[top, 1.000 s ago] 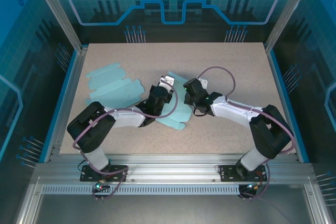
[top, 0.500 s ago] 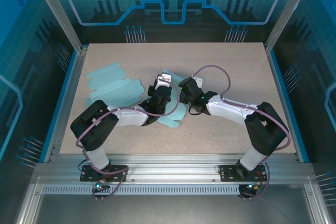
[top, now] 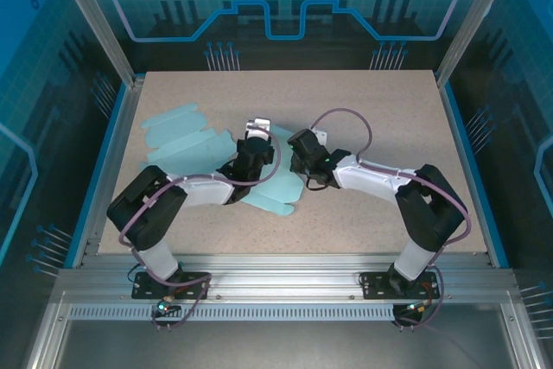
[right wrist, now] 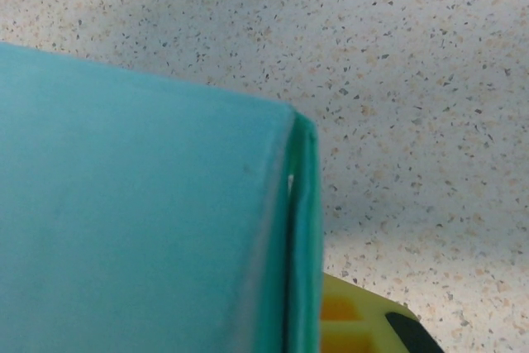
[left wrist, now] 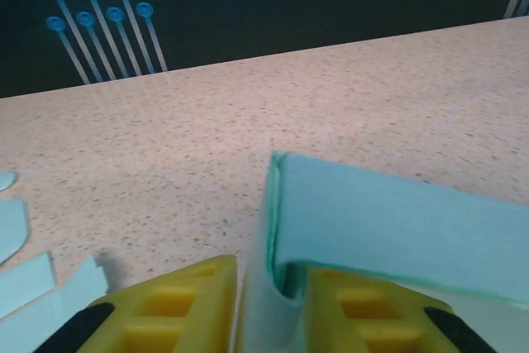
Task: Fold the paper box
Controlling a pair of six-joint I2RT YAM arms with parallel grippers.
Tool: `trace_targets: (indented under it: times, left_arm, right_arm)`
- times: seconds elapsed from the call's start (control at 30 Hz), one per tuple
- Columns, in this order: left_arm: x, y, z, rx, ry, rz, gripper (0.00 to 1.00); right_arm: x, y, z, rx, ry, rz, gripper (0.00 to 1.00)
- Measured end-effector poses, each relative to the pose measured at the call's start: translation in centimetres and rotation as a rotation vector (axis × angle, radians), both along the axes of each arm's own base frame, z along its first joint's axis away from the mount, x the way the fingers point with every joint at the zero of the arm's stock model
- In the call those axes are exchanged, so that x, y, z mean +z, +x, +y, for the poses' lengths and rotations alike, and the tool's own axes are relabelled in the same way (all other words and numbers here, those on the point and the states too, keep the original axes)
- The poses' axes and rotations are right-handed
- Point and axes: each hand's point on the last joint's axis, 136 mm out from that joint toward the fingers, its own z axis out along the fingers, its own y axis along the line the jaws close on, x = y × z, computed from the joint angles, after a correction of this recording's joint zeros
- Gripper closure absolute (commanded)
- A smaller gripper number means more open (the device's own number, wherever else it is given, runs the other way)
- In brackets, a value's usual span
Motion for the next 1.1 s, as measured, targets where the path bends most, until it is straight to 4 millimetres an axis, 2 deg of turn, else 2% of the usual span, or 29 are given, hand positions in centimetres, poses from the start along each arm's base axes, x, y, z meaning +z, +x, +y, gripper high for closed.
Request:
trace_targets:
  times: [0.27,0.5,0.63,0.77,0.83,1.0,1.1]
  left_arm:
    - [-0.2,-2.0,-0.5,-0.098,-0.048,0.027,0.58]
    - [0.9,-3.0,-0.3,-0.122,-0.082,0.031,0.37]
    - [1.8,-3.7,-0.6,-0.152,-0.102,0.030,0.29]
    - [3.4,-5.0,-1.3,-0.212,-0.149,0.026,0.15]
    - [4.7,-5.8,-1.6,-0.244,-0.183,0.016,0.11]
    - [8.1,-7.7,-1.4,-0.296,-0.242,-0.021,0.10]
    - [8.9,-8.6,-0.7,-0.292,-0.250,-0.007,0.10]
  right_arm:
    - [-0.3,-0.5,-0.2,0.005,-0.020,0.028,1.00]
    - [0.3,-0.6,0.7,0.026,0.001,0.025,1.00]
    - [0.4,-0.5,0.9,0.030,0.006,0.025,1.00]
    - [0.4,-0.6,0.9,0.035,0.007,0.026,1.00]
    - [0.4,-0.6,1.0,0.038,0.009,0.028,1.00]
    - [0.3,-0.7,1.1,0.045,0.015,0.034,1.00]
    - [0.3,-0.8,1.2,0.051,0.017,0.038,1.00]
